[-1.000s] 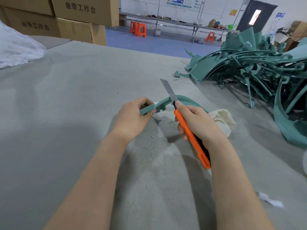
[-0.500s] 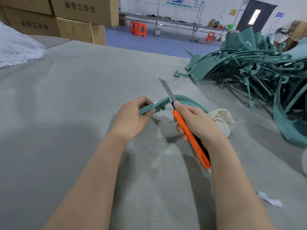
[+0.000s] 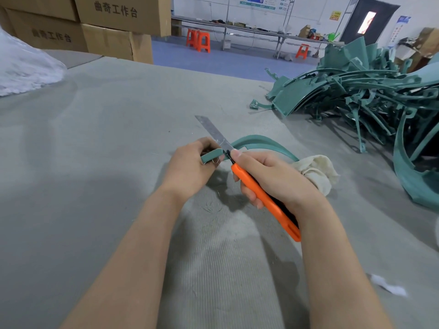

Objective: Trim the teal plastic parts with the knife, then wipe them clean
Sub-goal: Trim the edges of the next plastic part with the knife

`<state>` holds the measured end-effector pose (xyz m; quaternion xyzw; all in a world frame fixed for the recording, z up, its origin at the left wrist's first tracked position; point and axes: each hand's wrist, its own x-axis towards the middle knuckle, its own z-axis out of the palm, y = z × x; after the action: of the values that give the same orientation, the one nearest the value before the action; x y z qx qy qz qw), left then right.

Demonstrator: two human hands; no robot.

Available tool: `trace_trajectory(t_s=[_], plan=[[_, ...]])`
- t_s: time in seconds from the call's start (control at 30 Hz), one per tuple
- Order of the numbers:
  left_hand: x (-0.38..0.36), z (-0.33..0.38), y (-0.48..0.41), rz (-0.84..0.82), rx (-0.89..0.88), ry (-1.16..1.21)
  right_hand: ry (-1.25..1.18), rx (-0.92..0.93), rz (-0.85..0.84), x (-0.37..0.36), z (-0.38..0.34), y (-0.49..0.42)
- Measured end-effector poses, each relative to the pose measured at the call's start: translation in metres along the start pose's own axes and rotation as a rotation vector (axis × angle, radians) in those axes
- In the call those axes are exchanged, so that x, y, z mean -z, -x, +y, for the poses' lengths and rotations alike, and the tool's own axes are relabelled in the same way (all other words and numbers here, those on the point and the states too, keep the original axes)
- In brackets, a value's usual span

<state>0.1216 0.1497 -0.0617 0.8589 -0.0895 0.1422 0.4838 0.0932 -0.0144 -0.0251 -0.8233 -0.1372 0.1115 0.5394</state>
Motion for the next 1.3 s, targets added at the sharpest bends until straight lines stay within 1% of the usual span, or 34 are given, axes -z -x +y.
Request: trace_trajectory(t_s=[0.1, 0.23, 0.3, 0.53, 1.3], plan=[[0.0, -0.001, 0.0, -0.001, 0.002, 0.001, 0.001, 0.018, 0.007, 0.0, 0.001, 0.0], [-0.002, -0.005, -0.002, 0.024, -0.019, -0.006, -0.035, -0.011, 0.149, 0.005, 0.005, -0.001], [-0.002, -0.006, -0.003, 0.057, -0.023, -0.001, -0.011, -0.019, 0.169, 0.006, 0.006, -0.002], [0.0, -0.008, -0.005, 0.191, -0.032, -0.032, -0.002, -0.017, 0.104, 0.0, 0.006, -0.005], [0.001, -0.005, -0.002, 0.182, 0.065, 0.007, 0.013, 0.0, -0.004, -0.008, -0.002, -0.001]])
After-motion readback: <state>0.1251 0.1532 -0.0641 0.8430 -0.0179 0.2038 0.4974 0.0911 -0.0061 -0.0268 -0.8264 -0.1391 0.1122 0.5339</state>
